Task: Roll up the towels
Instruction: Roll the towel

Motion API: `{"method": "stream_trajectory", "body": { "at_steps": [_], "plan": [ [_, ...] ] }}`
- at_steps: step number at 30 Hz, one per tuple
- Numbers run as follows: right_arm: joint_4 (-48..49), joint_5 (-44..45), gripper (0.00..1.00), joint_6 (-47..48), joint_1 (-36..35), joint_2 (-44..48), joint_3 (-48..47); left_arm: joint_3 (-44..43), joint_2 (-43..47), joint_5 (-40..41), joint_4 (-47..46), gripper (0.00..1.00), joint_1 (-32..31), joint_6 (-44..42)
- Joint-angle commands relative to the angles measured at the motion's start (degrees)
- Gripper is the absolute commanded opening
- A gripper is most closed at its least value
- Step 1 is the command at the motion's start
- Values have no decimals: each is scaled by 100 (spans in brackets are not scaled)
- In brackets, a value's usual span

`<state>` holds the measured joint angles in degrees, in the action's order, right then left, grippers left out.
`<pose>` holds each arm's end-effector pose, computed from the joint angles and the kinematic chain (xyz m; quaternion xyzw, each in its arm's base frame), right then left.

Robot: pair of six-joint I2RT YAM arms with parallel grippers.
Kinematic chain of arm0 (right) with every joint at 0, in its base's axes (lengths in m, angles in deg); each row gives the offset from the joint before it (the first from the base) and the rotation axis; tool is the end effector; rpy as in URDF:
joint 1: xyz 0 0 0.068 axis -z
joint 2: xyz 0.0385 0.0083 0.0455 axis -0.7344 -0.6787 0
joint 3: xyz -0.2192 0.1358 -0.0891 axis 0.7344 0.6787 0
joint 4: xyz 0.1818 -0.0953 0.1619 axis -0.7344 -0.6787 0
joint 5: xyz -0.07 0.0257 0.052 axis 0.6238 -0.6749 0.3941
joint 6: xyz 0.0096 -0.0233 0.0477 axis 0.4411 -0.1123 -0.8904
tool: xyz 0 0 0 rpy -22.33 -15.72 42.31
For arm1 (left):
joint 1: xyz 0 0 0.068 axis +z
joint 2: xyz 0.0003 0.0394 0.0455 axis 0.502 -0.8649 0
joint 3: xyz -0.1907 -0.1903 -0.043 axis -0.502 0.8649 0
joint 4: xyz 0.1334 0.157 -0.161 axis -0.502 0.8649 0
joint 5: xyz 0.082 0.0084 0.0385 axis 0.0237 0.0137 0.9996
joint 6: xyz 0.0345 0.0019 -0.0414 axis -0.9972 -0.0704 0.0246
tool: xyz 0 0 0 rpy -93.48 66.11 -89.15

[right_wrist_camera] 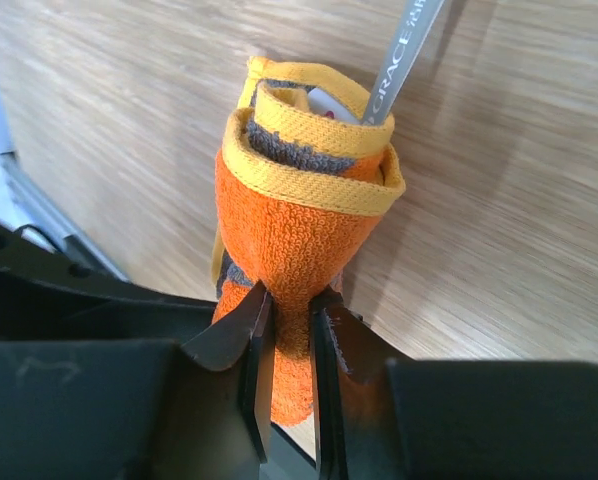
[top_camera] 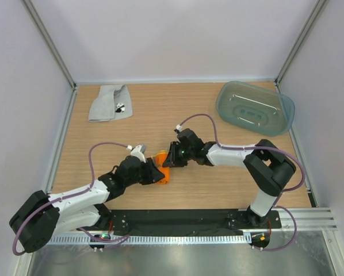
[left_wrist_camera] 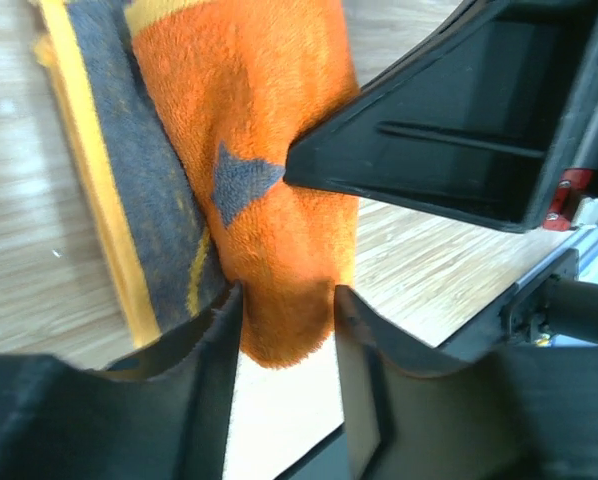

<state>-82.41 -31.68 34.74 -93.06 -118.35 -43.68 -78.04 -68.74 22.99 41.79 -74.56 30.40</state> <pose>0.2327 0.2546 0.1560 -0.0357 0.9108 0.3786 0.1609 0.1371 -0.1372 0.1518 -0.0576 0.8811 -0.3695 0.2896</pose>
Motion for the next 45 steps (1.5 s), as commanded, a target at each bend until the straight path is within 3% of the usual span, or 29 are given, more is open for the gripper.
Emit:
{"method": "stream_trajectory", "body": {
  "at_steps": [1, 9, 19, 35, 38, 42, 45],
  "plan": [
    [-1339, 749, 13, 428, -78, 265, -471, -505, 163, 221, 829, 44, 39, -661],
    [-2070, 1259, 12, 314, -210, 82, -840, -1243, 259, 1089, 1779, 53, -312, -1154],
    [-2651, 1321, 12, 182, -341, -253, -1385, -2052, -538, 2550, 2026, 52, -1823, -1533],
    [-2686, 1005, 16, 103, -491, -271, -1561, -2290, -1999, 3219, 1798, 49, -2061, -1357],
    [-2703, 978, 22, 103, -491, -271, -1614, -2185, -2069, 3201, 1719, 49, -2070, -1304],
    [-2844, 1005, 45, 164, -491, -332, -1825, -2018, -2113, 3139, 1613, 48, -2079, -1217],
    [-2984, 1049, 54, 234, -482, -350, -2009, -1895, -2113, 3157, 1604, 47, -2079, -1173]
  ]
}}
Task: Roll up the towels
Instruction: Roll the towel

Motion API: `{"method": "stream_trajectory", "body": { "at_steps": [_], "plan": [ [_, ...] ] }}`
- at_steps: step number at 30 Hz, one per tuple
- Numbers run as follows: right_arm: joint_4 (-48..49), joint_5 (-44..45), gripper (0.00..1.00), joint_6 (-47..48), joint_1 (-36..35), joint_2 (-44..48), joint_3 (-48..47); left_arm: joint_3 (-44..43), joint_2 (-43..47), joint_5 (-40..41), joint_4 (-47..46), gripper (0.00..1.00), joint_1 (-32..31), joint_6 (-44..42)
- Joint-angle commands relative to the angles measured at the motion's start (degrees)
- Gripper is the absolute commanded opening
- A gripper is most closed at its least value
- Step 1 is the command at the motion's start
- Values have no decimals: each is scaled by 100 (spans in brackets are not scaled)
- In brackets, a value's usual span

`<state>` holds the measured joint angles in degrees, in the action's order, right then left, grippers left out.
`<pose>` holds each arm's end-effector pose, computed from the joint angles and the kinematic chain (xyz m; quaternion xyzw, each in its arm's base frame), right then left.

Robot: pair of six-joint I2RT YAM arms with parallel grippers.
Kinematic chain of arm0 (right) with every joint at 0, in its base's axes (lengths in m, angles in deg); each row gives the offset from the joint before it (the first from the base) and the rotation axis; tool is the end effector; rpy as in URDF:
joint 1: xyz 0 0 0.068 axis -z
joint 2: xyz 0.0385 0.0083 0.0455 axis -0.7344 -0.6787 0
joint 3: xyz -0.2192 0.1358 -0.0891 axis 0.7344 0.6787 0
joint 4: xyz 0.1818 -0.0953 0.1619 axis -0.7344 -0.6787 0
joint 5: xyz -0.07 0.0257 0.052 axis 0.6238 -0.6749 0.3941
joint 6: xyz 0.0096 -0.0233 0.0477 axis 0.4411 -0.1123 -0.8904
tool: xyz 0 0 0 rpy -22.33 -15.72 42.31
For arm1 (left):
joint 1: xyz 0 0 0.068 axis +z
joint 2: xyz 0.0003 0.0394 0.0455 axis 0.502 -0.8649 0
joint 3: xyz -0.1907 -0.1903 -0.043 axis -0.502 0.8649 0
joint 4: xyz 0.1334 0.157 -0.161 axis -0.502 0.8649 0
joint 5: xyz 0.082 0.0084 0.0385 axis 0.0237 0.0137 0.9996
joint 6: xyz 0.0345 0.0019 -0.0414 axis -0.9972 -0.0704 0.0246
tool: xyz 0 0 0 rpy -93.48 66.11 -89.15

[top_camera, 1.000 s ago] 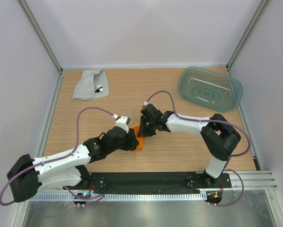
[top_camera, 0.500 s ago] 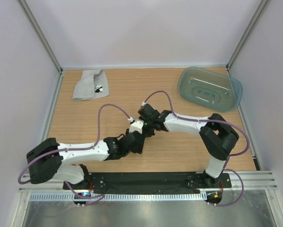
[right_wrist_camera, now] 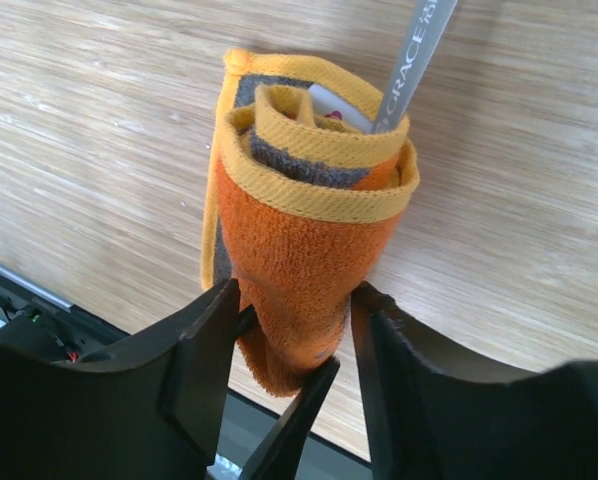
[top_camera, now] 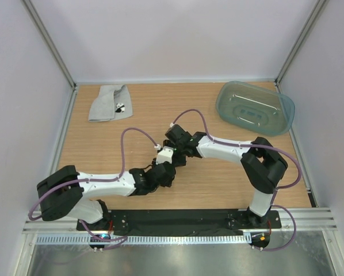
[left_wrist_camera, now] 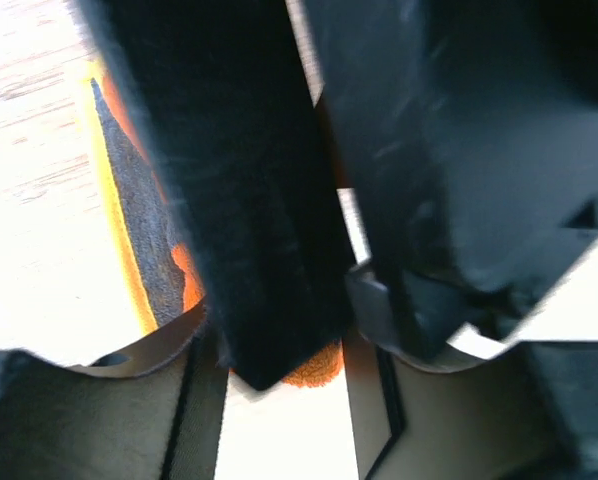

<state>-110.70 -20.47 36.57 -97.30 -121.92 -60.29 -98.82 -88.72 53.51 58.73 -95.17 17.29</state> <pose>0.2323 0.2832 0.1845 -0.0405 0.9618 0.2332 0.1377 0.1238 -0.2272 0.1673 0.1157 0.9097 -0.1283 0.3776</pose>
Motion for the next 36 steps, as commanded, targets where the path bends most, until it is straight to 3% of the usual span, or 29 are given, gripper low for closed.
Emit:
{"method": "stream_trajectory", "body": {
  "at_steps": [1, 7, 12, 16, 21, 28, 36],
  "plan": [
    [-235, -64, 56, 86, -32, 6, -418, 219, -98, 114, -90, 45, -18, 174],
    [-481, -2, 66, 226, 152, 147, -577, 527, 183, 229, -99, 19, -18, 262],
    [-404, -19, 74, 306, 644, 672, -315, 589, 472, 80, -142, 7, -9, 262],
    [115, -326, 77, 393, 1206, 1340, 273, 667, 709, -402, -492, 5, 8, 166],
    [73, -354, 79, 631, 1690, 1931, 767, 738, 842, -1124, -1065, 4, 175, 296],
    [695, -854, 79, 667, 1778, 2590, 1881, 799, 737, -1818, -1706, 2, 403, 735],
    [1732, -1417, 79, 350, 1752, 2959, 2815, 1554, 500, -2636, -2506, 5, 1335, 1360]
  ]
}}
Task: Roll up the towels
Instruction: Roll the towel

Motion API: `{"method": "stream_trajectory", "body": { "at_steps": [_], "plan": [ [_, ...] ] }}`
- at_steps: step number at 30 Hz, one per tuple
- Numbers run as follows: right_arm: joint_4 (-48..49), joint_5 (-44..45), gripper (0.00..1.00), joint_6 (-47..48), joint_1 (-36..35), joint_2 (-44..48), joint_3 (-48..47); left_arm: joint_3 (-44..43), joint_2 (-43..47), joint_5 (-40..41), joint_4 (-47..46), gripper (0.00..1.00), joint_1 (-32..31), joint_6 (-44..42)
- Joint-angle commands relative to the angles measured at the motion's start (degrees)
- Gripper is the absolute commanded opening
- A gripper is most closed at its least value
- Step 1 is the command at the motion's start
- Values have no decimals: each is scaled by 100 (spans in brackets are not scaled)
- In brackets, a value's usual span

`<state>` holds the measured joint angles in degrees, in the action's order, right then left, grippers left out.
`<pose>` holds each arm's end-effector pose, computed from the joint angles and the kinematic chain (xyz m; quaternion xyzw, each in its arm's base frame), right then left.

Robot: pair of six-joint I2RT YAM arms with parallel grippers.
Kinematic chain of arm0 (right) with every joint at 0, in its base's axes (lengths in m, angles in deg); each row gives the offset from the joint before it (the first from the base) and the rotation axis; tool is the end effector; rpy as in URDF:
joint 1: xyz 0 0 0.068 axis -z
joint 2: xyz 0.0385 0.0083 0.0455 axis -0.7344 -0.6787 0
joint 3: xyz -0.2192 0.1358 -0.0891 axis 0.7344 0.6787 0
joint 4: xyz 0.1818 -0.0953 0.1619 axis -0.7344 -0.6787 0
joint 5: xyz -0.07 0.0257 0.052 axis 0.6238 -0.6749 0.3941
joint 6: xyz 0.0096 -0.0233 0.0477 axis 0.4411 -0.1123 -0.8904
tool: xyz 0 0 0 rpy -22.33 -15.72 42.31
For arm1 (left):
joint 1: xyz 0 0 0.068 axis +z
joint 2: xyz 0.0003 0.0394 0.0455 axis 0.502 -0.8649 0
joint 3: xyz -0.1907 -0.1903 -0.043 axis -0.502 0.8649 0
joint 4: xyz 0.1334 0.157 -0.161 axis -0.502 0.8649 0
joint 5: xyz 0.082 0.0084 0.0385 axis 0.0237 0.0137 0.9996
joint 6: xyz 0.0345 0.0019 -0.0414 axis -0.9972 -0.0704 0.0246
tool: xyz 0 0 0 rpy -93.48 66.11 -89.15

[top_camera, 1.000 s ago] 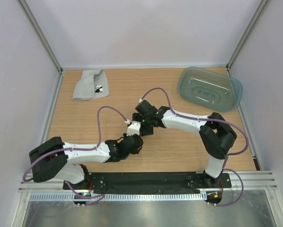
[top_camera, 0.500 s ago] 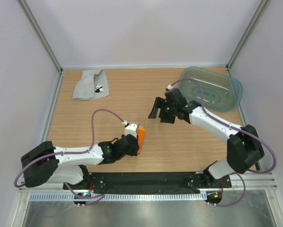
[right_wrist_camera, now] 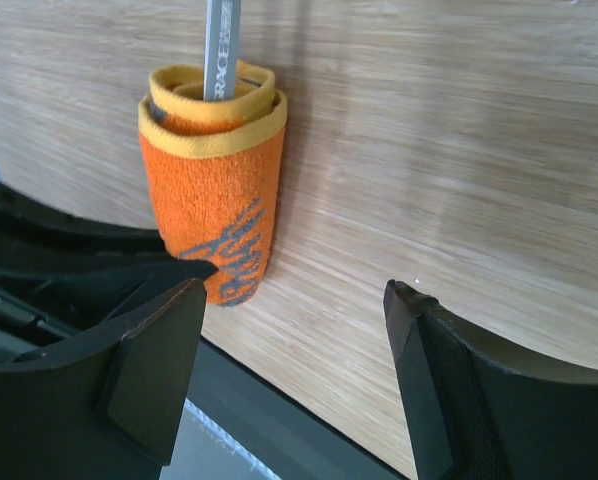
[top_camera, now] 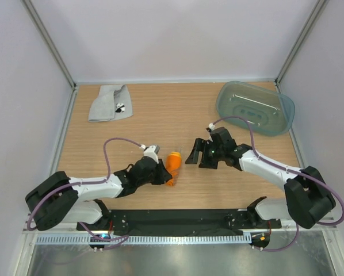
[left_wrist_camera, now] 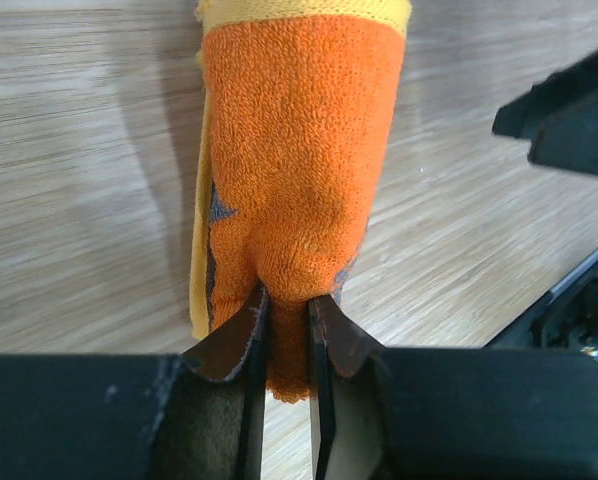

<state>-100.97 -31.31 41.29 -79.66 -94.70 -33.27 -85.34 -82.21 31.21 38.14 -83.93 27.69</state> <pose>0.2113 0.1464 0.1943 0.0279 0.9280 0.3190 0.1906 0.1400 -0.1860 0.1503 0.0029 0.8926 -0.3310 0.3060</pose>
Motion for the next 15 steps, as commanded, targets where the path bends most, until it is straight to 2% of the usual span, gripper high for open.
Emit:
{"method": "stream_trajectory", "body": {
  "at_steps": [1, 7, 15],
  "plan": [
    [830, -385, 79, -140, -29, 238, 210, 224, -256, -459, -457, 6, 264, 338],
    [1524, -456, 80, -245, -310, 2, 351, 391, -608, -899, -720, 19, 774, 566],
    [2324, -140, 80, -140, -530, -807, 343, 303, -925, -1444, -510, 24, 1310, 505]
  ]
}}
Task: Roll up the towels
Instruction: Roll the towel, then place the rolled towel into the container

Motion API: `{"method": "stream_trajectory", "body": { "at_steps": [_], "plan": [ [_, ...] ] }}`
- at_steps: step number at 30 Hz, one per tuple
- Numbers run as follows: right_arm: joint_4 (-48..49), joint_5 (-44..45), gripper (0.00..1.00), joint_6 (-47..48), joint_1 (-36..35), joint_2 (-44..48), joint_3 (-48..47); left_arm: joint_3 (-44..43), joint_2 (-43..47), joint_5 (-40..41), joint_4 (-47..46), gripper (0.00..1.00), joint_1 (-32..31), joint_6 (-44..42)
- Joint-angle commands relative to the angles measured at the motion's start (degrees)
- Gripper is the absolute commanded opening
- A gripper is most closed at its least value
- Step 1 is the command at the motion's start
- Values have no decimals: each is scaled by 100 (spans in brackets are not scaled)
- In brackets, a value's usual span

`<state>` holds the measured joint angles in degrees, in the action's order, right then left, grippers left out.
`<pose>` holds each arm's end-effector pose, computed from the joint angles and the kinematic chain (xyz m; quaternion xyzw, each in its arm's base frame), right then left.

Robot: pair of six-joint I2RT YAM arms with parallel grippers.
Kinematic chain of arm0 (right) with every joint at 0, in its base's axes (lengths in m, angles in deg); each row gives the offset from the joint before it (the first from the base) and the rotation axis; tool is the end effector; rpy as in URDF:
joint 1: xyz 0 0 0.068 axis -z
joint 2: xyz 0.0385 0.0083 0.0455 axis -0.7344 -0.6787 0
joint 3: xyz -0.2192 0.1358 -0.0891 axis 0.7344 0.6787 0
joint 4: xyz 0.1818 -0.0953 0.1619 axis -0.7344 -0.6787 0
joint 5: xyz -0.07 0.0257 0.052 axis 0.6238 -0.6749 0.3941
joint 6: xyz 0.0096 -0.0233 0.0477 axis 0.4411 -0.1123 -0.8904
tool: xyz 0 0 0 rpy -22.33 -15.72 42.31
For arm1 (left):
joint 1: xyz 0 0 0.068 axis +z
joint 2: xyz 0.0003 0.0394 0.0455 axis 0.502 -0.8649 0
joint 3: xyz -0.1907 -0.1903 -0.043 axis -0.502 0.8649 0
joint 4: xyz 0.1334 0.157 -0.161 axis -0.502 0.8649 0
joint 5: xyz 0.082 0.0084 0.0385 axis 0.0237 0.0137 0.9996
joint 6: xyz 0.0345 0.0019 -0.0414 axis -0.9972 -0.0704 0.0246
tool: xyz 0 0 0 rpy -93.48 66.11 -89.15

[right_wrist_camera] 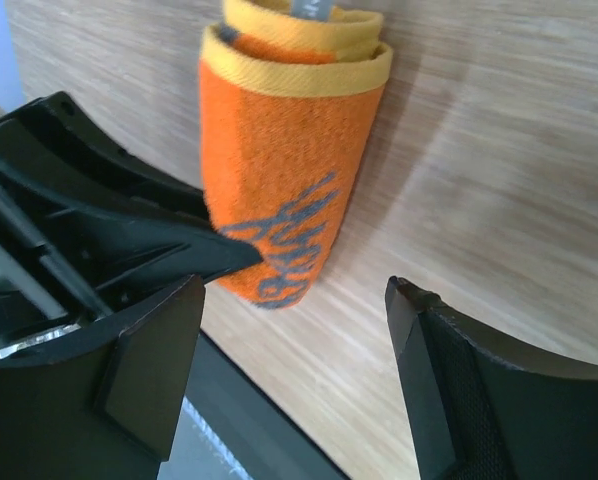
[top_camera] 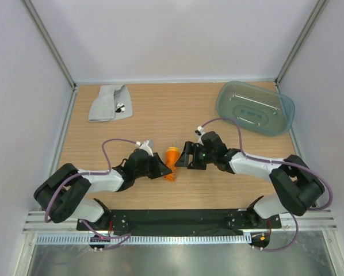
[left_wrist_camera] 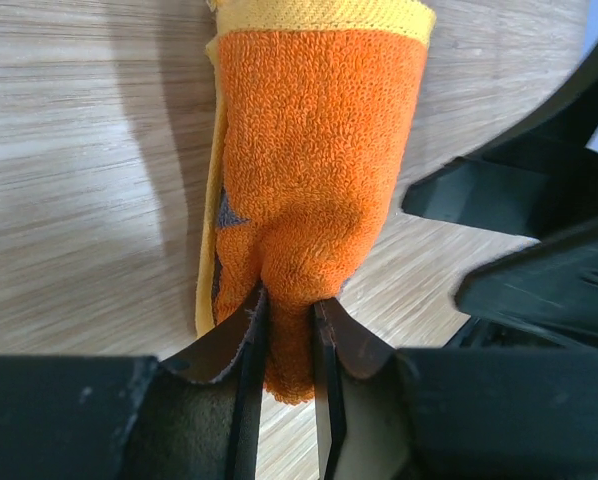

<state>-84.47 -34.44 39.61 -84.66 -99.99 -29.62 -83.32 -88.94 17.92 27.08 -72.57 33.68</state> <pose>0.2095 0.1756 0.1746 -0.0207 0.9008 0.3835 0.2025 0.1737 -0.1657 0.1324 -0.0775 0.8790 -0.3960 0.2540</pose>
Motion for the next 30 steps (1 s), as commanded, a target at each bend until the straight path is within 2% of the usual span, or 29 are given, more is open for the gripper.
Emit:
{"method": "stream_trajectory", "body": {
  "at_steps": [1, 8, 14, 17, 18, 19, 22, 27, 30],
  "plan": [
    [753, 190, 80, 37, -38, -392, -57, 102, -287, -194, 571, 24, 226, -103],
    [1359, 357, 80, -50, -223, -1148, -260, 216, -515, -634, 500, 23, 727, -94],
    [1571, 524, 79, -103, -617, -1693, -453, 322, -902, -1029, 35, 23, 947, -50],
    [1676, 603, 74, -165, -724, -1974, -514, 340, -1043, -1187, -141, 23, 1027, -41],
    [1712, 603, 70, -191, -759, -2027, -523, 348, -1060, -1205, -159, 24, 1044, -41],
    [1755, 603, 59, -235, -759, -2080, -532, 357, -1052, -1231, -177, 24, 1062, -50],
    [1826, 603, 41, -279, -768, -2273, -585, 366, -964, -1240, -107, 27, 1071, -137],
    [1782, 612, 22, -297, -759, -2405, -795, 287, -464, -1091, 550, 33, 1071, -375],
    [1546, 630, 16, -209, -742, -2336, -1023, 138, -51, -1082, 912, 37, 1071, -559]
  ]
}}
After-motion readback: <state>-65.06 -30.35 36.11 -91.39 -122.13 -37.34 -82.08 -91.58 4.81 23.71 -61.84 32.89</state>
